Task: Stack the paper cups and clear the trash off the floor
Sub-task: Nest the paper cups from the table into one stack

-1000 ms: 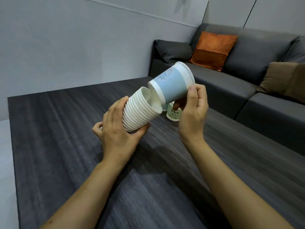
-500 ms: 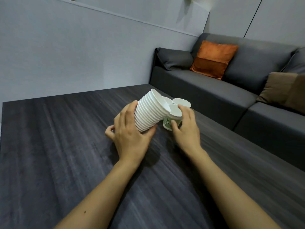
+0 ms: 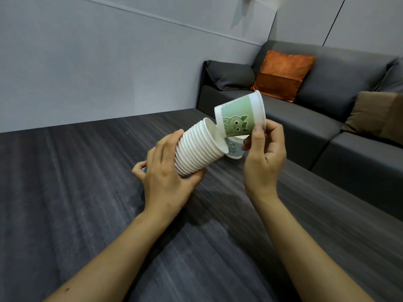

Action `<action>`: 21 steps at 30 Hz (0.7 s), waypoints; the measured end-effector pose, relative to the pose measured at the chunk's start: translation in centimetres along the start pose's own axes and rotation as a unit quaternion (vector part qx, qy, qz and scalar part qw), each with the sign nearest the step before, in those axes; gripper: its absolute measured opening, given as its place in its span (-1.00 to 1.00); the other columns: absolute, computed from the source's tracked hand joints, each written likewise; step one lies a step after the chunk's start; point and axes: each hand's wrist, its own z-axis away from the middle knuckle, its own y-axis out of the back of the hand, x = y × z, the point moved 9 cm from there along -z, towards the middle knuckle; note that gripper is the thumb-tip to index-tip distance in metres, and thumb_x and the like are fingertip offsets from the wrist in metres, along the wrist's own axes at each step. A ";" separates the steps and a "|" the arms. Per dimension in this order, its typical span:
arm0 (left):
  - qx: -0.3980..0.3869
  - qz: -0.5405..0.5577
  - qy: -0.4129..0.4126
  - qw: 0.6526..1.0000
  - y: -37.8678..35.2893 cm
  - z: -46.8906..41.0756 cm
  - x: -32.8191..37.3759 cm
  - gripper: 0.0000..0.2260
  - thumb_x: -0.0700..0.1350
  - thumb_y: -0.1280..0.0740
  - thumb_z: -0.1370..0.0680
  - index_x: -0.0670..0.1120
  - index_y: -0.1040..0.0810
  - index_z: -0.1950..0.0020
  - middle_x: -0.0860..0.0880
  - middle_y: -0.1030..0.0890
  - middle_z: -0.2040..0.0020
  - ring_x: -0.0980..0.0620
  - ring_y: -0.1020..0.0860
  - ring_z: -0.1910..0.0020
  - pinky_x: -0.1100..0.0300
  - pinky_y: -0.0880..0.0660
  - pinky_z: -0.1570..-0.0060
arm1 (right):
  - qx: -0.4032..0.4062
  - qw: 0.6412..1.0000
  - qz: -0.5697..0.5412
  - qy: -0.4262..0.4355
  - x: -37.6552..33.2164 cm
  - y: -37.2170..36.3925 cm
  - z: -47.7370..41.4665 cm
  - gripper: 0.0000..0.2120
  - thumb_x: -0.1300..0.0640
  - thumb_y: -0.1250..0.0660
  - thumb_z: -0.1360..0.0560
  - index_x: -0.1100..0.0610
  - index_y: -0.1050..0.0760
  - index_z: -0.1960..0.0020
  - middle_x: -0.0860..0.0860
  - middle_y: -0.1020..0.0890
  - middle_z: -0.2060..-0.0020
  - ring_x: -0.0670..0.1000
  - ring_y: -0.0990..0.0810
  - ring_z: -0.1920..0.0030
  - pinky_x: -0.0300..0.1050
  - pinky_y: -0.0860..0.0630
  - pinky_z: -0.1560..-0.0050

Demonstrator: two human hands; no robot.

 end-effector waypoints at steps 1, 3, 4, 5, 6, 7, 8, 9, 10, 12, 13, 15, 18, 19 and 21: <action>0.002 0.007 0.008 1.000 0.2 0.0 -0.1 -0.32 0.23 -0.29 -0.25 0.15 -0.22 -0.34 0.09 -0.43 -0.28 0.11 -0.35 -0.18 0.14 -0.05 -0.04 | -0.012 1.000 0.000 0.020 -0.7 -0.4 0.3 -0.92 -0.02 -0.12 -0.49 -0.13 -0.36 0.16 -0.14 -0.46 0.30 -0.13 -0.44 0.30 -0.17 -0.41 0.29; 0.005 0.017 0.019 1.000 0.5 0.0 -0.2 -0.31 0.25 -0.26 -0.24 0.16 -0.21 -0.34 0.09 -0.43 -0.27 0.11 -0.35 -0.19 0.13 -0.06 -0.04 | -0.038 0.997 0.018 0.057 -1.5 -1.1 1.0 -0.90 0.01 -0.11 -0.49 -0.14 -0.35 0.18 -0.17 -0.45 0.32 -0.20 -0.42 0.31 -0.19 -0.39 0.31; 0.004 0.016 0.016 1.000 0.5 0.1 -0.1 -0.31 0.25 -0.26 -0.23 0.15 -0.21 -0.34 0.09 -0.43 -0.27 0.10 -0.37 -0.19 0.13 -0.07 -0.04 | -0.047 0.996 0.024 0.068 -1.6 -1.4 1.3 -0.89 0.03 -0.11 -0.49 -0.11 -0.37 0.19 -0.18 -0.46 0.33 -0.22 -0.43 0.31 -0.23 -0.38 0.31; 0.003 0.013 0.012 1.000 0.5 0.2 0.0 -0.31 0.25 -0.26 -0.23 0.15 -0.22 -0.34 0.09 -0.43 -0.27 0.09 -0.38 -0.19 0.12 -0.08 -0.04 | -0.057 0.995 0.025 0.073 -1.6 -1.7 1.6 -0.88 0.04 -0.12 -0.48 -0.07 -0.41 0.18 -0.20 -0.47 0.32 -0.23 -0.44 0.31 -0.26 -0.38 0.30; 0.005 0.012 0.009 1.000 0.5 0.2 0.1 -0.31 0.25 -0.26 -0.23 0.15 -0.22 -0.34 0.09 -0.44 -0.27 0.09 -0.39 -0.19 0.12 -0.08 -0.03 | -0.074 0.995 0.023 0.071 -1.4 -2.2 1.9 -0.86 0.04 -0.13 -0.47 -0.02 -0.46 0.16 -0.21 -0.49 0.31 -0.25 -0.47 0.29 -0.29 -0.40 0.27; 0.009 0.012 0.012 1.000 0.6 0.2 0.0 -0.31 0.25 -0.26 -0.23 0.15 -0.22 -0.34 0.09 -0.44 -0.27 0.10 -0.39 -0.18 0.13 -0.08 -0.03 | -0.098 0.993 0.018 0.066 -1.3 -2.9 2.1 -0.83 0.03 -0.15 -0.46 0.01 -0.51 0.10 -0.24 -0.52 0.27 -0.27 -0.50 0.25 -0.30 -0.45 0.23; 0.014 0.013 0.018 1.000 0.8 0.2 -0.2 -0.31 0.25 -0.26 -0.23 0.15 -0.22 -0.34 0.09 -0.44 -0.27 0.10 -0.38 -0.18 0.14 -0.07 -0.04 | -0.130 0.990 0.010 0.061 -1.1 -3.7 2.4 -0.80 0.02 -0.16 -0.45 0.01 -0.54 0.05 -0.27 -0.55 0.22 -0.30 -0.53 0.19 -0.31 -0.48 0.17; 0.020 0.012 0.025 0.999 1.0 0.1 -0.4 -0.31 0.25 -0.25 -0.23 0.15 -0.22 -0.34 0.09 -0.44 -0.27 0.10 -0.38 -0.17 0.14 -0.07 -0.04 | -0.165 0.985 -0.003 0.053 -1.0 -4.5 2.5 -0.79 0.01 -0.16 -0.45 -0.03 -0.54 0.03 -0.28 -0.56 0.17 -0.30 -0.55 0.16 -0.32 -0.49 0.13; 0.025 0.007 0.030 0.999 1.2 -0.1 -0.6 -0.31 0.26 -0.25 -0.23 0.15 -0.23 -0.34 0.09 -0.44 -0.27 0.09 -0.38 -0.17 0.14 -0.07 -0.03 | -0.192 0.980 -0.017 0.037 -0.7 -5.1 2.5 -0.77 -0.02 -0.13 -0.45 -0.08 -0.55 0.05 -0.27 -0.57 0.14 -0.27 -0.55 0.14 -0.31 -0.48 0.13; 0.030 -0.007 0.030 0.999 1.4 -0.2 -0.8 -0.31 0.26 -0.24 -0.23 0.13 -0.24 -0.34 0.09 -0.45 -0.27 0.06 -0.40 -0.17 0.13 -0.09 -0.03 | -0.185 0.983 -0.022 -0.004 0.5 -5.2 1.8 -0.72 -0.05 -0.08 -0.46 -0.13 -0.56 0.08 -0.22 -0.55 0.09 -0.18 -0.52 0.11 -0.21 -0.47 0.13; 0.028 -0.012 0.030 0.999 1.4 -0.3 -0.8 -0.32 0.25 -0.25 -0.24 0.13 -0.24 -0.34 0.08 -0.44 -0.27 0.05 -0.40 -0.18 0.12 -0.09 -0.04 | -0.160 0.987 -0.003 -0.020 1.3 -4.9 1.3 -0.71 -0.04 -0.07 -0.47 -0.09 -0.58 0.07 -0.20 -0.55 0.07 -0.16 -0.52 0.08 -0.16 -0.48 0.08; 0.025 -0.021 0.026 0.999 1.3 -0.2 -0.7 -0.32 0.23 -0.30 -0.26 0.12 -0.25 -0.35 0.08 -0.45 -0.27 0.03 -0.42 -0.18 0.12 -0.10 -0.04 | -0.147 0.984 0.093 -0.036 3.5 -4.7 0.4 -0.74 0.07 -0.14 -0.51 0.04 -0.58 -0.04 -0.11 -0.56 -0.01 -0.15 -0.50 0.01 -0.14 -0.46 -0.04; 0.030 -0.028 0.025 0.999 1.3 -0.3 -0.7 -0.32 0.25 -0.24 -0.26 0.12 -0.25 -0.35 0.08 -0.45 -0.27 0.04 -0.41 -0.18 0.13 -0.09 -0.04 | -0.215 0.943 0.251 -0.048 7.0 -5.9 -0.1 -0.67 0.20 -0.16 -0.55 0.08 -0.43 -0.29 -0.01 -0.47 -0.26 -0.04 -0.45 -0.21 -0.19 -0.36 -0.14; 0.033 -0.026 0.027 0.999 1.3 -0.3 -0.8 -0.32 0.26 -0.22 -0.25 0.11 -0.25 -0.35 0.08 -0.45 -0.27 0.05 -0.41 -0.18 0.12 -0.09 -0.03 | -0.229 0.933 0.270 -0.055 7.9 -6.1 -0.3 -0.63 0.21 -0.14 -0.55 0.07 -0.36 -0.34 -0.02 -0.42 -0.32 -0.02 -0.41 -0.28 -0.16 -0.33 -0.18; 0.038 -0.027 0.028 0.999 1.4 -0.4 -0.9 -0.31 0.26 -0.21 -0.26 0.10 -0.26 -0.36 0.07 -0.45 -0.26 0.04 -0.42 -0.17 0.12 -0.10 -0.03 | -0.255 0.918 0.296 -0.064 9.0 -6.5 -0.5 -0.54 0.23 -0.13 -0.54 0.05 -0.24 -0.42 -0.03 -0.32 -0.42 0.01 -0.34 -0.37 -0.08 -0.30 -0.28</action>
